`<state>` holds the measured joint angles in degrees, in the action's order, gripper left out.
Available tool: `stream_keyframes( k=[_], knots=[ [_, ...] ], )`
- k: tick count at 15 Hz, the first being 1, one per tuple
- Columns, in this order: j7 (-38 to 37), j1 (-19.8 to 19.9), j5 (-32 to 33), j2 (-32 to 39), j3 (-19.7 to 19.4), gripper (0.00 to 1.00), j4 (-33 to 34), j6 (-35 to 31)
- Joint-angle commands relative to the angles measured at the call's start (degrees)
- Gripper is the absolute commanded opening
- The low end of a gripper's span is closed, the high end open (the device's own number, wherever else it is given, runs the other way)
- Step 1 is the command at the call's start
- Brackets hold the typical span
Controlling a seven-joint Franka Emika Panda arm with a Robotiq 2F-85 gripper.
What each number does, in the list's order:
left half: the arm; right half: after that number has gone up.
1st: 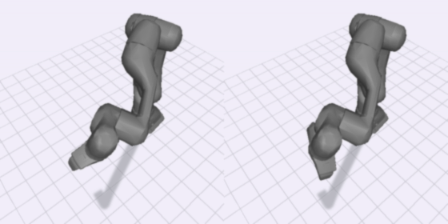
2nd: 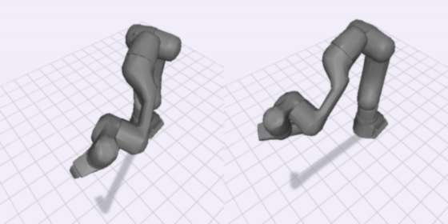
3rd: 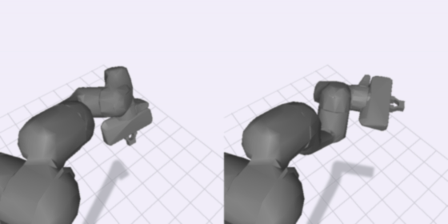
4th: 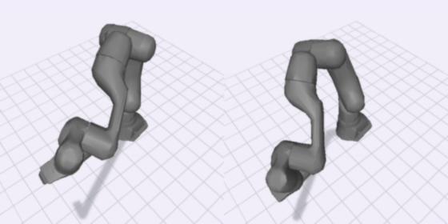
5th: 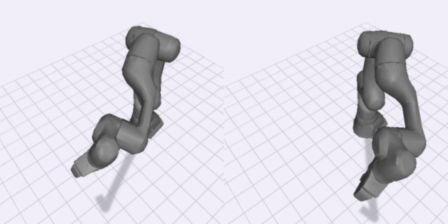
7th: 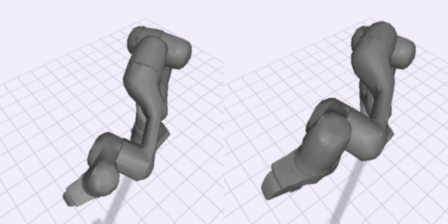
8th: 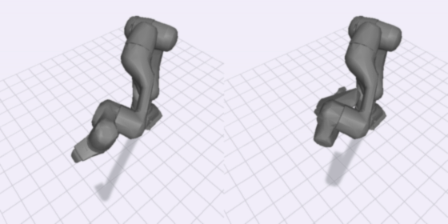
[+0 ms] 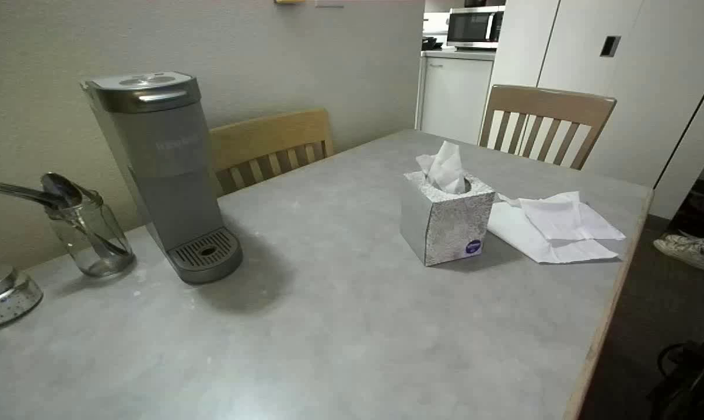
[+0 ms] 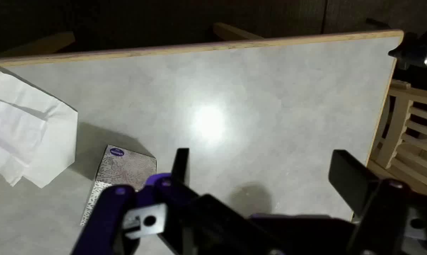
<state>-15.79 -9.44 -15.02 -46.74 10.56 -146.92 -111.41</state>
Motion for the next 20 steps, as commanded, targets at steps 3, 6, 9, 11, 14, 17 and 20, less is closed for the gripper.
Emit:
stream_keyframes(
  k=[3,6,9,11,14,17,20],
  knots=[
    [0.35,0.61,-0.35,-0.04,0.42,1.0,0.18,0.29],
    [0.35,0.61,-0.35,-0.04,0.42,1.0,0.18,0.29],
    [0.53,0.53,-0.37,0.11,0.49,1.0,0.11,-0.05],
    [0.57,0.87,-0.32,0.56,0.34,1.0,0.05,-0.9],
    [0.05,2.37,0.06,1.09,-0.13,1.0,-0.09,-3.34],
    [-0.23,4.59,0.76,1.69,-0.99,1.0,-0.43,-6.62],
    [-0.19,7.06,1.33,2.87,-2.28,1.0,-0.84,-10.51]
  ],
)
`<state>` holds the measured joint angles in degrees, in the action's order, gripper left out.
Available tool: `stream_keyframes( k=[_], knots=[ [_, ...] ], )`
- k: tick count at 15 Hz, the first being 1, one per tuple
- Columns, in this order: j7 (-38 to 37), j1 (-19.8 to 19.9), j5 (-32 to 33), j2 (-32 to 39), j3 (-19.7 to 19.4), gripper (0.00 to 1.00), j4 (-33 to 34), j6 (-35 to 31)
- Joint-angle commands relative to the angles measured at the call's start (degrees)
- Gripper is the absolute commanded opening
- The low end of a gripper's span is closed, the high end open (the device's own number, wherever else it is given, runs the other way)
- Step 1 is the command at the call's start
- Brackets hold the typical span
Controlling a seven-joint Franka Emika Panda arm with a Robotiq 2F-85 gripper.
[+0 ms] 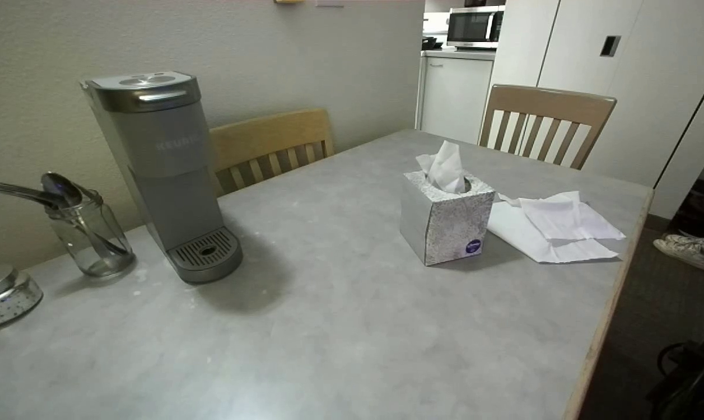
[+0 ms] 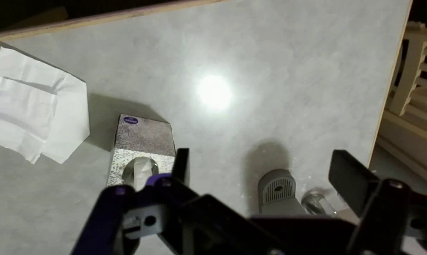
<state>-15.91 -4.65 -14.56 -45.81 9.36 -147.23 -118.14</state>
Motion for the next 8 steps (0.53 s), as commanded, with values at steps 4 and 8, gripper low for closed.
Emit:
stream_keyframes(
  k=[4,8],
  knots=[
    [-0.1,5.04,1.91,4.21,-2.84,1.0,-0.54,-8.05],
    [-0.1,6.59,2.61,6.71,-4.58,1.0,-0.35,-10.84]
  ],
)
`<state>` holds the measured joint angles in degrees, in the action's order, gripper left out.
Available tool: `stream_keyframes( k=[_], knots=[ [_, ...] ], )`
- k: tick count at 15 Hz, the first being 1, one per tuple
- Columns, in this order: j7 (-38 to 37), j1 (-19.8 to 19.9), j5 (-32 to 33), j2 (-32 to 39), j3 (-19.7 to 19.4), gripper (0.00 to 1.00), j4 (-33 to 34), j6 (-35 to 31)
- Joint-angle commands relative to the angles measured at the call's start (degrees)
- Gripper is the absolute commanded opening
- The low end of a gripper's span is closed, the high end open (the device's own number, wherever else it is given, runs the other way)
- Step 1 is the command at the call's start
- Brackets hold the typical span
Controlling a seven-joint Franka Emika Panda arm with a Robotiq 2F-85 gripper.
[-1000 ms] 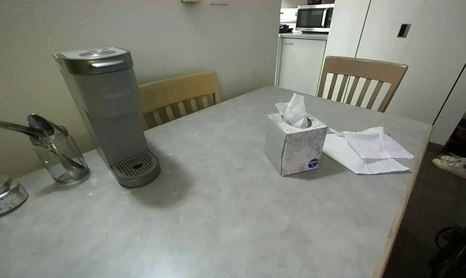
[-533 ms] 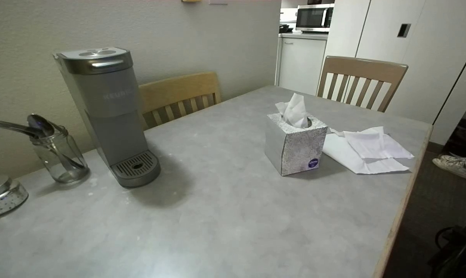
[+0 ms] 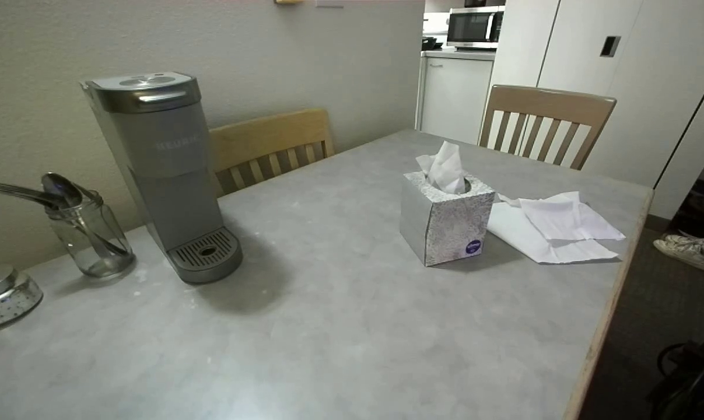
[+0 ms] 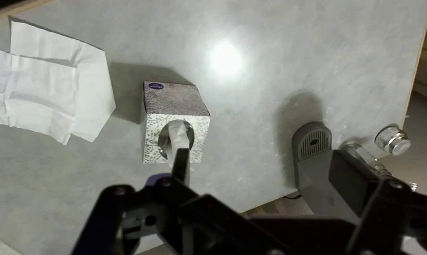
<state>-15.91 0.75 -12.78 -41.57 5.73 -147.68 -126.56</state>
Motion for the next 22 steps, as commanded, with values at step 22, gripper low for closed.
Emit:
stream_keyframes(
  k=[22],
  knots=[
    [6.5,0.97,0.65,17.25,-7.23,1.0,2.75,-18.62]
  ],
)
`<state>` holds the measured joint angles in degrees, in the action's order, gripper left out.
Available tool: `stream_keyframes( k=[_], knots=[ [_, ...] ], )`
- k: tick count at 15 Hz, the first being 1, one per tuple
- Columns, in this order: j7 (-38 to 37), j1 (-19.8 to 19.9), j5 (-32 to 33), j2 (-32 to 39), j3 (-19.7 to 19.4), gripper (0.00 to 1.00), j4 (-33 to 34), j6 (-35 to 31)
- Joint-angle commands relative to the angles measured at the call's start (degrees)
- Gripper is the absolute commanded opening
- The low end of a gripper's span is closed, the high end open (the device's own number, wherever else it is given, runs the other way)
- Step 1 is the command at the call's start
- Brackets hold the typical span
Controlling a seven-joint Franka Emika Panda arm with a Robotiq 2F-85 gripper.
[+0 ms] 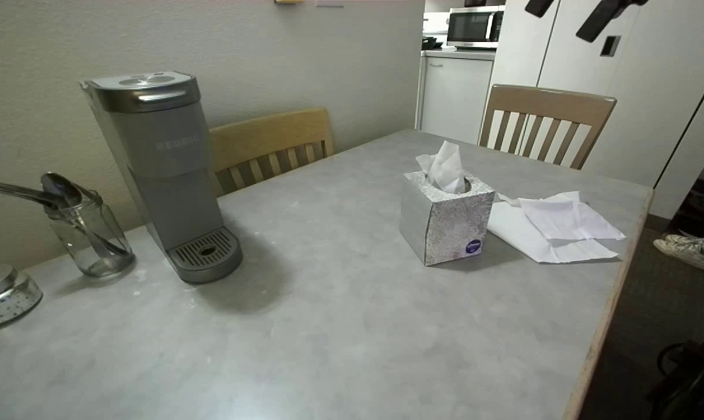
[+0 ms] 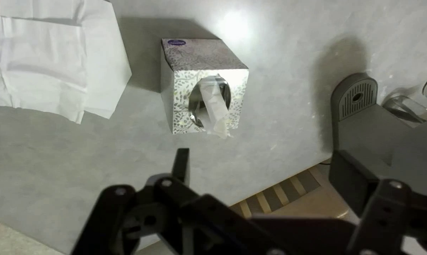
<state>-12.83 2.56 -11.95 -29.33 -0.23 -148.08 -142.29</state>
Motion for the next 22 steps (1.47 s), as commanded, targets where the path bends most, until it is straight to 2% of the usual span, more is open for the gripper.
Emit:
stream_keyframes(
  k=[1,5,13,14,17,22],
  knots=[
    [4.61,-1.32,-0.47,6.3,-1.63,1.0,4.0,-3.45],
    [6.94,-2.07,-0.63,13.35,-2.1,1.0,9.16,-2.3],
    [2.37,0.38,5.01,28.15,-2.0,1.0,22.14,3.41],
    [3.22,-0.47,3.4,24.13,-1.7,1.0,17.88,0.41],
    [2.81,-0.14,4.3,27.57,-2.08,1.0,20.7,1.32],
    [2.85,0.02,3.43,29.32,-2.32,1.0,20.57,2.95]
  ],
)
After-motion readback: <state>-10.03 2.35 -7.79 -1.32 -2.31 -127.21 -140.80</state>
